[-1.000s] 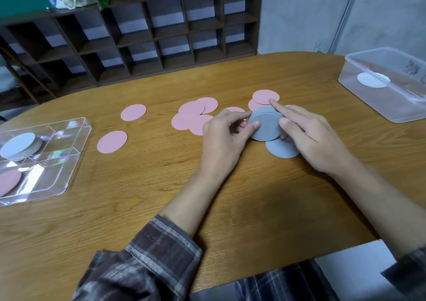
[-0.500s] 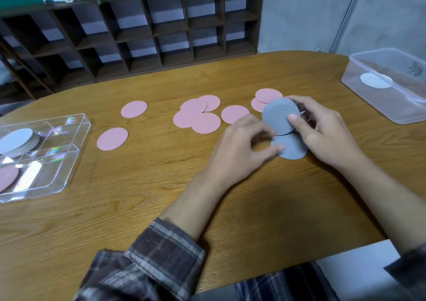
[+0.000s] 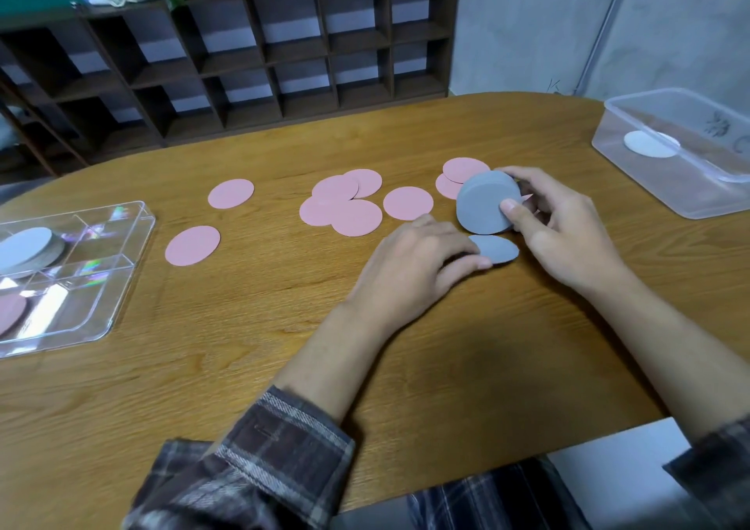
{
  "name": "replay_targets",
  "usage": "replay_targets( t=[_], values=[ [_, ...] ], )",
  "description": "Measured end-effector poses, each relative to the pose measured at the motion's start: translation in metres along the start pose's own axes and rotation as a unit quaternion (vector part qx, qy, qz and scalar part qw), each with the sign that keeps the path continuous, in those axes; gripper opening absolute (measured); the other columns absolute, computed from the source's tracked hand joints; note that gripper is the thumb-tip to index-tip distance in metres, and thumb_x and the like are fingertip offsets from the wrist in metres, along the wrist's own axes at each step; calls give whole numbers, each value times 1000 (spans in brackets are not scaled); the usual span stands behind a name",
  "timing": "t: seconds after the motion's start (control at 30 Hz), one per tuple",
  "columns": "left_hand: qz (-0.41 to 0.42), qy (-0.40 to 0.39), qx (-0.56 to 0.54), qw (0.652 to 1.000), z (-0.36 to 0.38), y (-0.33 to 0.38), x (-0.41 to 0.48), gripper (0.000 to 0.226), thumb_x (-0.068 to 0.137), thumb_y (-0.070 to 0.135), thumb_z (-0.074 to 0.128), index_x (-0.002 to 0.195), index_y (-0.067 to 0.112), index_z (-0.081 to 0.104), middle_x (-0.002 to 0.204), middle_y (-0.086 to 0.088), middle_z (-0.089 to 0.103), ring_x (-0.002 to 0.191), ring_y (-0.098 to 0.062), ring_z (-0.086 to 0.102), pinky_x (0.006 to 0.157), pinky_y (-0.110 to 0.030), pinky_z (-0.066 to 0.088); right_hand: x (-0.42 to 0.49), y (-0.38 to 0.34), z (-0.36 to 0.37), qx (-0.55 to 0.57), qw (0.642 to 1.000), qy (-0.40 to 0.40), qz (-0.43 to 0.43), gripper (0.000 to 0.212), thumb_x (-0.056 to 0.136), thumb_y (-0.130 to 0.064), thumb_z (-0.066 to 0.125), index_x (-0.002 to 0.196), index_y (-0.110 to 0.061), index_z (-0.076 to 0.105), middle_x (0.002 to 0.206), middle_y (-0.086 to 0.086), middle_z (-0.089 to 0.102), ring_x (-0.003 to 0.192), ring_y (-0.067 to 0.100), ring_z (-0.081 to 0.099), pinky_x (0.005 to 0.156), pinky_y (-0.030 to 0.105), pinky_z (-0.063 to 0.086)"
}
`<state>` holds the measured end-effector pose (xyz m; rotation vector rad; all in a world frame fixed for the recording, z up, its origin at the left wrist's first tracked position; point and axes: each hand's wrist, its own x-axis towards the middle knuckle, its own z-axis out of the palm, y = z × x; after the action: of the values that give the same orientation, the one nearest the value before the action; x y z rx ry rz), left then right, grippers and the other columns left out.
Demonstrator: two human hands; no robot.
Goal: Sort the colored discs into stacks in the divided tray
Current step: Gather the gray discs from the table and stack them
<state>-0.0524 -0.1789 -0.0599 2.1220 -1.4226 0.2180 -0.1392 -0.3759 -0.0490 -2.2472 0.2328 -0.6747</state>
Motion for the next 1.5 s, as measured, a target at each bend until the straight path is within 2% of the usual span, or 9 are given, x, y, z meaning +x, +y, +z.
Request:
replay_targets(
  t=[0.17,0.3,0.43,0.6,0.73,0.83,1.07,1.33,1.5],
  values=[
    [-16,61,-1,998,-4,2,-2,26,110,31,45,110,13,65,88,-3,69,81,-24,63,73,-46,52,0,2,1,33,999,-20,-7,40,99,-14,60,134,-34,63,109,6,69,91,28,62,90,49,52],
    [-77,109,-65,989,-5,2,-1,12,102,19,62,112,13,62,81,1,69,70,-14,64,69,-34,54,-3,-1,3,47,998,-47,-7,45,102,-10,56,142,-33,60,102,-3,68,83,22,60,86,38,52],
    [-163,142,-161,963,-6,5,-3,33,95,17,72,126,20,62,75,5,70,70,-5,66,72,-8,49,-4,-2,7,72,995,-63,1,45,106,-10,49,144,-32,58,94,5,61,75,10,58,81,17,46],
    [-196,161,-154,955,-5,5,1,37,93,21,76,129,16,72,74,2,74,70,-11,67,71,-7,49,-5,-5,9,91,993,-70,-5,45,108,-5,43,143,-29,55,99,5,62,79,15,58,82,23,49],
    [-192,177,-155,953,-5,5,1,29,92,21,78,121,18,78,74,0,74,67,-16,64,69,-13,49,-7,-6,10,79,993,-83,-4,46,107,-8,40,148,-26,50,95,-10,59,85,19,59,85,19,48],
    [-185,203,-147,950,-5,5,1,24,91,21,78,114,16,81,89,-1,78,75,-14,67,73,-18,51,-8,-10,8,3,994,-109,-8,53,105,-24,42,158,-23,37,115,-24,54,104,-6,52,98,11,37],
    [-200,173,-138,954,0,6,-1,17,98,22,68,110,12,77,91,-6,80,80,-22,72,83,-37,55,-14,-17,11,-83,988,-125,-43,60,108,-30,45,162,-19,23,142,-11,46,127,-1,40,102,14,27],
    [-198,197,-144,949,-6,13,-6,28,94,19,75,122,14,76,91,1,79,86,-3,70,77,-13,53,-15,-9,16,-94,987,-107,-77,53,108,-19,47,159,-15,32,142,2,54,129,9,45,102,3,24],
    [-138,181,-31,973,2,8,-10,26,102,24,63,122,9,72,90,-6,74,78,-23,65,75,-42,52,-15,-7,23,-122,982,-130,-54,65,109,-27,39,164,-16,6,135,3,47,124,12,42,97,16,26]
  ],
)
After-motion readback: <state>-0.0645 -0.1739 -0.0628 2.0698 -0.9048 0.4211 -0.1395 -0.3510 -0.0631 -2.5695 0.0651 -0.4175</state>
